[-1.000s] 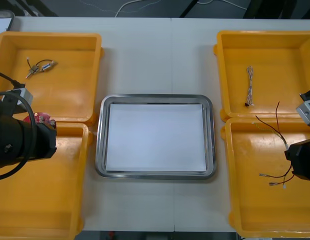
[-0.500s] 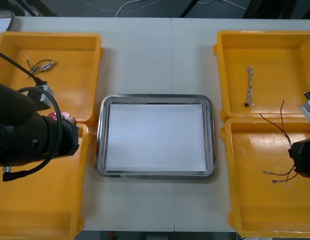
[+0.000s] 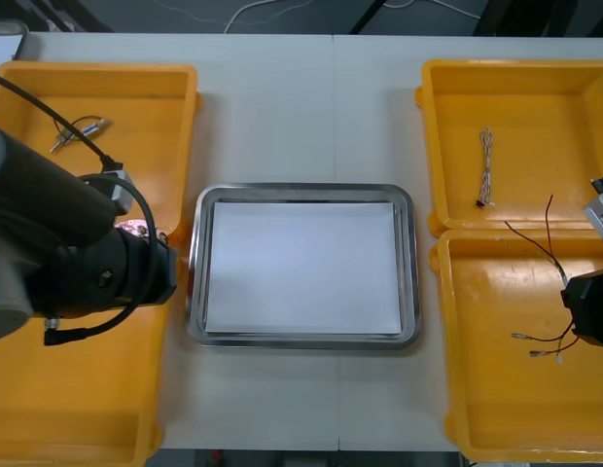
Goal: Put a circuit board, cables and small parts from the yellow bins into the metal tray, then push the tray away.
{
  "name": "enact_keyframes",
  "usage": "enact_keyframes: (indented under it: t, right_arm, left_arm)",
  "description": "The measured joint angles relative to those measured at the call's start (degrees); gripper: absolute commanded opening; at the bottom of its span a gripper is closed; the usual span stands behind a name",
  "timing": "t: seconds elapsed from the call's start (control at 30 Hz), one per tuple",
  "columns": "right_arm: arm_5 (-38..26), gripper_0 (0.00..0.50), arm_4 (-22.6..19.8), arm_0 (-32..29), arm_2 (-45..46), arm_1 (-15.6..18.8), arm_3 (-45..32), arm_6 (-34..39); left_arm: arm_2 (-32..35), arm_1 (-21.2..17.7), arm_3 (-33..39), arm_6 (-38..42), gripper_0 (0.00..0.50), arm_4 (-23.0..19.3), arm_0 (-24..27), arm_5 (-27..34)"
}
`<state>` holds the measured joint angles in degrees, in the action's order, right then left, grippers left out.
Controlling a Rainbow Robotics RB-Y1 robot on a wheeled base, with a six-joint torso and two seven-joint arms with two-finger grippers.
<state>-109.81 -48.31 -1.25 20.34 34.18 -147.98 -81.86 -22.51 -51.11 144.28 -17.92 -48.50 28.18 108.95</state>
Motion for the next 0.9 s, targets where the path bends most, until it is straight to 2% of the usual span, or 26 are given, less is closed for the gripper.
enact_keyframes:
  t: [0.1,0.2,0.47,0.67,0.9]
  right_arm:
    - [0.0,0.000,0.0,0.0,0.0,0.0,0.0,0.0]
    - [0.0,0.000,0.0,0.0,0.0,0.0,0.0,0.0]
    - [0.0,0.000,0.0,0.0,0.0,0.0,0.0,0.0]
    - [0.0,0.000,0.0,0.0,0.0,0.0,0.0,0.0]
    - [0.0,0.000,0.0,0.0,0.0,0.0,0.0,0.0]
  left_arm:
    - [-6.9,1.6,-2.6,1.8,0.000,5.2,2.7,-0.1]
    - [-11.6,4.1,-5.7,3.6,0.000,7.6,4.6,-1.3]
    - [-15.7,10.1,-10.9,4.3,0.000,9.4,7.7,-3.3]
    - [-19.4,12.7,-16.3,4.3,0.000,10.5,10.4,-5.8]
    - [-22.2,14.3,-23.1,4.3,0.000,11.6,11.4,-11.2]
